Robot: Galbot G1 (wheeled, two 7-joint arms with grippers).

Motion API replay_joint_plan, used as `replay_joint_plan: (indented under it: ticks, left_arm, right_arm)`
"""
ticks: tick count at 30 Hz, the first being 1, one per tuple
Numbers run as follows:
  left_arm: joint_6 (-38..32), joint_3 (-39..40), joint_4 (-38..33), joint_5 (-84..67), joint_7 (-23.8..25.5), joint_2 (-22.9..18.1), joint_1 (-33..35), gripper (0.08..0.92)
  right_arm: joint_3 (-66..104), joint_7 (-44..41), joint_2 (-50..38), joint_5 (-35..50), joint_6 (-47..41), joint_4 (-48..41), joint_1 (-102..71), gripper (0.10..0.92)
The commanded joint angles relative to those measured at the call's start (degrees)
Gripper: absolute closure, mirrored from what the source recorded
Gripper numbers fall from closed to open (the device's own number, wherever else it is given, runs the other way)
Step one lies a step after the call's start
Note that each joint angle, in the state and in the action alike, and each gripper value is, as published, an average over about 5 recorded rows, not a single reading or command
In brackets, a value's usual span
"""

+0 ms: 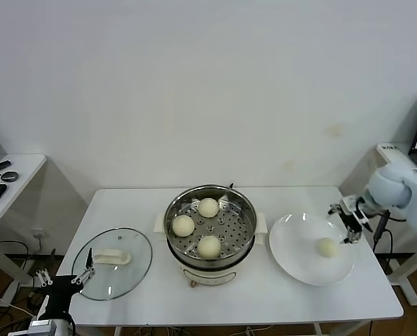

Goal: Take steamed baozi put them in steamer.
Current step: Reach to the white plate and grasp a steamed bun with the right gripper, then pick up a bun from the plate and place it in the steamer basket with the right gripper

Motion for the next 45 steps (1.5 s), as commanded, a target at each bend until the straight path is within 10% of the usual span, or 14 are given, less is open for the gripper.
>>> replay_joint_plan:
  ticks: [1,17,31,45]
  left_arm:
    - [0.01,-0.56,0.01,0.02,-0.01,-0.07,0.24,0.177]
    - [0.0,-1.75,-0.18,-0.03,-0.03,-0.76,0.88,0.177]
    - [-0.03,-2.16,-0.22,-0.11,-0.06,-0.85,1.0,0.177]
    - [0.17,-0.62,0.13,-0.16,0.07,-0.6,-0.27,0.177]
  right_arm:
    - [15.59,0.51,4.29,-7.06,2.53,-10.77,-17.19,0.203]
    - [17.29,1.7,13.88,-9.79,0.36,-17.45,-18.69,0.218]
    - [16.55,2.0,13.49,-9.11,-3.35,-16.3,-17.61,0.526]
    - [-15.63,0.12,5.58,18.59,-12.46,5.16,22.41,0.623]
